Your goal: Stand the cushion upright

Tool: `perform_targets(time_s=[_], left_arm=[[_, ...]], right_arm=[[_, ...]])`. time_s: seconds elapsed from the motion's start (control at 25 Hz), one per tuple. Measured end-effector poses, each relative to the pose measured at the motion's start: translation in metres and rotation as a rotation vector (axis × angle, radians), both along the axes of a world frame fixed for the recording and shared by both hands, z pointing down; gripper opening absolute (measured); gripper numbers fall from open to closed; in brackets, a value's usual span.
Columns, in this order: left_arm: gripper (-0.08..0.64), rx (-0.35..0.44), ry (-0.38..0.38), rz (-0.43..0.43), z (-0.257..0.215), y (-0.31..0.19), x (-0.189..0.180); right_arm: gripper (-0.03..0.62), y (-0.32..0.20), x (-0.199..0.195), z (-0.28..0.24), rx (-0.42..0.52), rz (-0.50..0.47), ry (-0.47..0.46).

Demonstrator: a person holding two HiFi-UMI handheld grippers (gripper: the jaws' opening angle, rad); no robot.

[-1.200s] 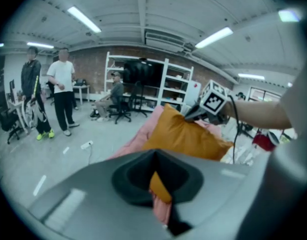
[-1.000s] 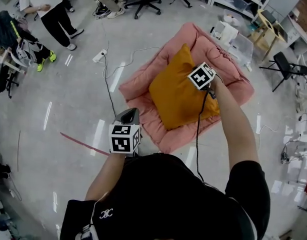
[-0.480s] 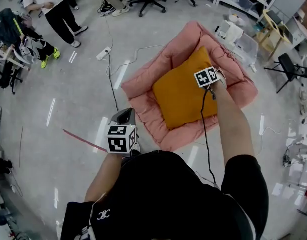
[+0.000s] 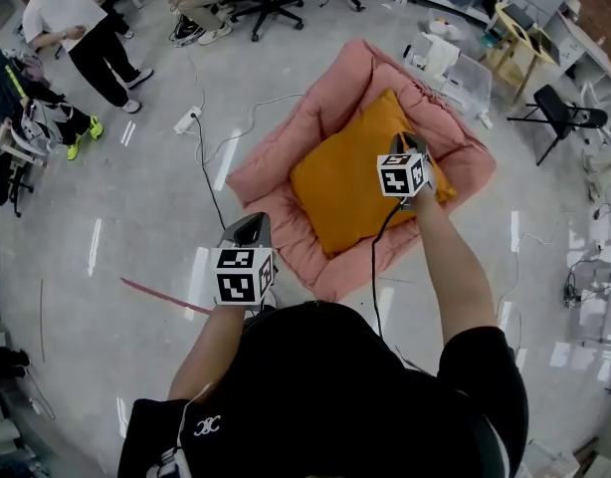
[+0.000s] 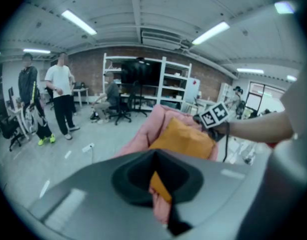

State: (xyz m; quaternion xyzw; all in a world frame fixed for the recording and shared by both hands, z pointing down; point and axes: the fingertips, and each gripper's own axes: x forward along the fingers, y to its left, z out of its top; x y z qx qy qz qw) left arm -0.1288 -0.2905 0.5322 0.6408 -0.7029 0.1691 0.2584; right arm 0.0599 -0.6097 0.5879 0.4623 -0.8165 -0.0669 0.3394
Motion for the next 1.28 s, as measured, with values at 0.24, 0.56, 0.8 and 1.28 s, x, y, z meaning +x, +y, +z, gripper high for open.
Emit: perform_targets(time_s=[0.24,0.56,0.8,1.28], left_arm=[[-0.003,0.048,0.01,0.031,-0.005,-0.013,0.01],[-0.003,0.128,0.029,0.104,-0.03,-0.028,0.026],[-0.003,0.144,0.048,0.136,-0.027,-0.021,0.023],[-0.003,0.156,0.072,0.158,-0.028,-0.003,0.014]], right_arm=[[-0.002,0.059,-0.007,-0.064,0.071,-0.006,-0.216],[-0.002,0.148,-0.032,-0.123,0.094,-0.082,-0.427],[-0.002,0.206,-0.05,-0.127,0.079,-0.056,-0.487],[-0.003,0.247,-0.066,-0.115,0.017,-0.044,-0.474]])
